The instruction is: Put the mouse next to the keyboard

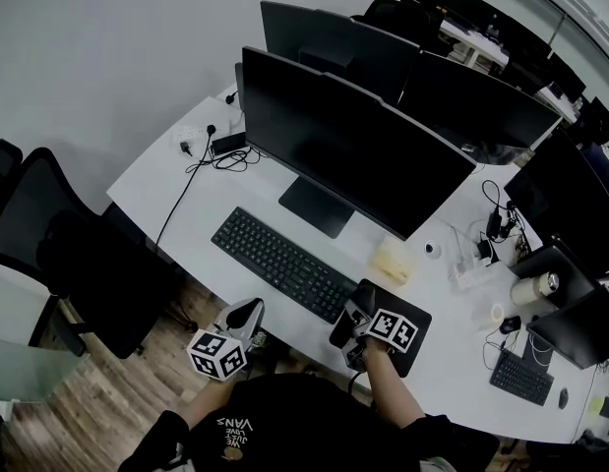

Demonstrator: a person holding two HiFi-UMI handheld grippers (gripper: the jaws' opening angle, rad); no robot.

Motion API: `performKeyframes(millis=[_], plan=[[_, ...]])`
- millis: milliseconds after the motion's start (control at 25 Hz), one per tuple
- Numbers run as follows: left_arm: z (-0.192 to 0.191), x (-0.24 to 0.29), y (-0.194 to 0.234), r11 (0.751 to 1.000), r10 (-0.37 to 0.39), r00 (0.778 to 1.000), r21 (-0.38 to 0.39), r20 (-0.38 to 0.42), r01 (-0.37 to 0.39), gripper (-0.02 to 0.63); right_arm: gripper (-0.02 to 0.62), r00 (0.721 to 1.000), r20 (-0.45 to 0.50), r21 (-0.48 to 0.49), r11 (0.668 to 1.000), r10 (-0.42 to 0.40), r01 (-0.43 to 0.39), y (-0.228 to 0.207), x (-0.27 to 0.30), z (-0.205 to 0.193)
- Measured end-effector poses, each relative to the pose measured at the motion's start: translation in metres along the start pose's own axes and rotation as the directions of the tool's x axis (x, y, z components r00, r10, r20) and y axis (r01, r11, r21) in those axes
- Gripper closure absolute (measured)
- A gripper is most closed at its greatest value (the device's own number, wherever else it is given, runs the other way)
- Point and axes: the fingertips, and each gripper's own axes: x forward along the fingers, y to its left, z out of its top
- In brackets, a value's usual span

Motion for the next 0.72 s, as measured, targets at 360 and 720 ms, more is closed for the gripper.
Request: performKeyframes(millis=[360, 720], plan=[[-0.002, -0.001, -0.007, 1.0, 0.003, 1.0, -0.007, 0.009, -0.003, 0.604, 0.201, 0.995, -0.031, -0.171, 0.981, -0.094, 0.087, -0.007, -0.014, 0.003], [-0.006, 0.006, -0.02, 1.0, -0.017, 1.0, 0.002, 0.004, 0.017, 0.604, 0.166, 0.994, -0.031, -0.244, 0.965, -0.109, 0.098, -0.014, -0.026, 0.0]])
